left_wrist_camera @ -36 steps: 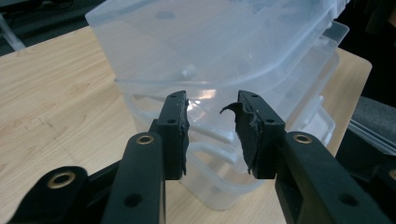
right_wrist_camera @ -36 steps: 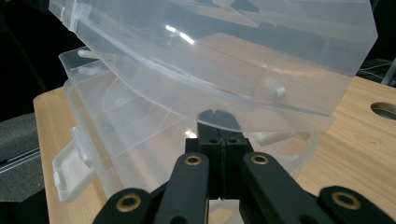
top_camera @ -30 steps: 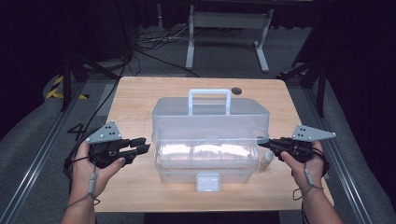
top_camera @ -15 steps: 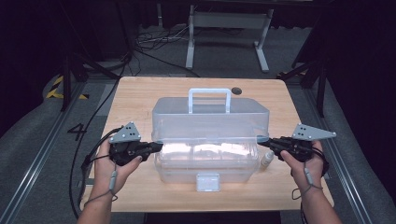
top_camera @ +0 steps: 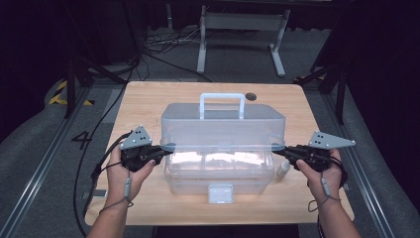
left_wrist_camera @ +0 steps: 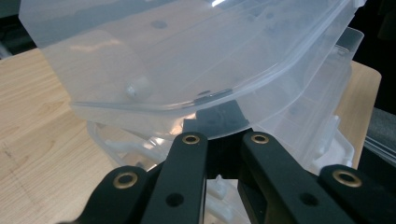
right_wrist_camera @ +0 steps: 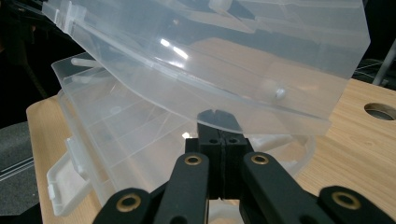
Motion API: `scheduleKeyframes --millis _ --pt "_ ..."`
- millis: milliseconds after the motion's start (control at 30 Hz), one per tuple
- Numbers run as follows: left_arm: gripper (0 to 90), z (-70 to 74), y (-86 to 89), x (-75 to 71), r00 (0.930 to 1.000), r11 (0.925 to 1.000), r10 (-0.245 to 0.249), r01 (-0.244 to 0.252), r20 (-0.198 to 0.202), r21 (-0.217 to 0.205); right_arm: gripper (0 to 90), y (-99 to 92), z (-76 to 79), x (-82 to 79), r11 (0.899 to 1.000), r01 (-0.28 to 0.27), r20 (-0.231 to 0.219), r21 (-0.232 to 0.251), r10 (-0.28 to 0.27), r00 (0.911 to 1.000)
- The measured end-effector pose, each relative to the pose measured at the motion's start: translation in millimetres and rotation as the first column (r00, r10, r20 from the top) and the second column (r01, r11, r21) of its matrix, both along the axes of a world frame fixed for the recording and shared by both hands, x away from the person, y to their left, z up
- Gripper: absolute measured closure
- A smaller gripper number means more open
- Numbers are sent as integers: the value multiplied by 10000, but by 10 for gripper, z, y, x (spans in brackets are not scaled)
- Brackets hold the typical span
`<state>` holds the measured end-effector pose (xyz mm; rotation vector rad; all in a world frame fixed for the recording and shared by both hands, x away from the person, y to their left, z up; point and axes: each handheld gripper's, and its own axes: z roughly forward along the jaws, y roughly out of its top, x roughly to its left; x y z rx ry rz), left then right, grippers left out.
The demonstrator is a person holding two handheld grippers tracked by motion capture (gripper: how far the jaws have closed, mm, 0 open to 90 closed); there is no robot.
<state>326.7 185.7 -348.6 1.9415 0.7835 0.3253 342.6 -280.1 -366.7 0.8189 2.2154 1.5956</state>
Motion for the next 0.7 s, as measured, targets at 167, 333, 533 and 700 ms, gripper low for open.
scheduleKeyframes --millis 167,333,533,700 --pt "900 10 6 6 10000 10000 54 -54 -52 -28 900 4 0 -1 10000 -11 -13 -22 11 10000" --pt "900 36 15 24 10000 9999 96 -96 -6 87 900 12 5 -10 10000 -49 -1 -48 49 10000" --pt "900 86 19 73 9997 9998 193 -193 116 48 900 -3 26 -31 9998 64 -5 -171 -64 10000" --pt "900 146 20 133 9995 9997 237 -236 210 -17 900 -46 36 -62 9996 251 14 -154 -251 9997"
